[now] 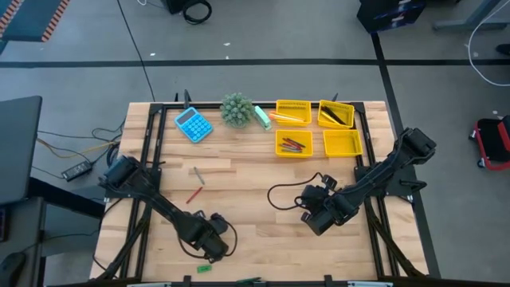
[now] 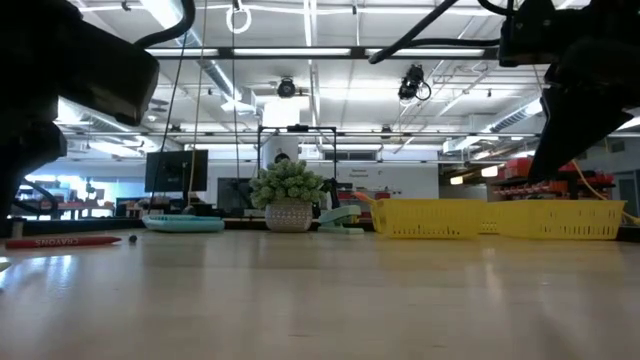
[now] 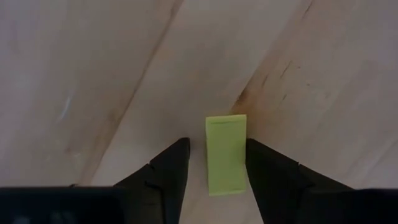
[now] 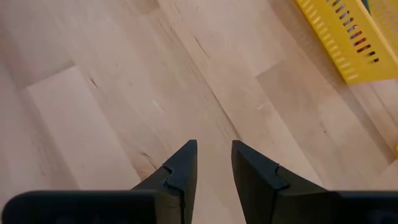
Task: Sort crayons/erasers/pens/pencils in bins
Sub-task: Put the yellow eraser into the bottom right yellow bin
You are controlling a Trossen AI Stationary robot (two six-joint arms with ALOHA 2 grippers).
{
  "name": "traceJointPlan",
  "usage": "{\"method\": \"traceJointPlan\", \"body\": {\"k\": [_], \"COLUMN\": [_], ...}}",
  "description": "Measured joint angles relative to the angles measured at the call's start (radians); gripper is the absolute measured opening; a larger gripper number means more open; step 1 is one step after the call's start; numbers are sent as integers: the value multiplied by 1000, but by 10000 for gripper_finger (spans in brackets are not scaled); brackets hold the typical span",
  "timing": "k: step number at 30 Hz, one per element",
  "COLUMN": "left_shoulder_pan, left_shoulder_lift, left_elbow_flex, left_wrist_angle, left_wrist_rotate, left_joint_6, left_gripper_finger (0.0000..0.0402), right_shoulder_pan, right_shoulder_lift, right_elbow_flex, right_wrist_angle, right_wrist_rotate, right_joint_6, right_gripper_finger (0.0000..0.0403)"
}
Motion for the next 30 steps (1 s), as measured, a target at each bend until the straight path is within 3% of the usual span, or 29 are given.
{"method": "traceJointPlan", "body": {"k": [11, 21, 30], "left_shoulder_pan": [-16, 20, 143], "left_shoulder_lift": [-2, -6, -10], "left_elbow_flex": [11, 68, 71], "left_wrist_angle": [-22, -62, 46], "left_wrist_rotate": [-18, -5, -97], "left_joint_6": [7, 224, 483], "left_gripper_finger": [102, 82, 75], "right_shoulder_pan": [7, 11, 103], "right_shoulder_lift": [0, -38, -203], "right_elbow_flex": [1, 4, 4], "right_wrist_angle": [10, 4, 1], "right_wrist_rotate": [-7, -123, -166], "right_joint_6": [-15, -23, 75], "right_gripper_finger": [106, 106, 106]}}
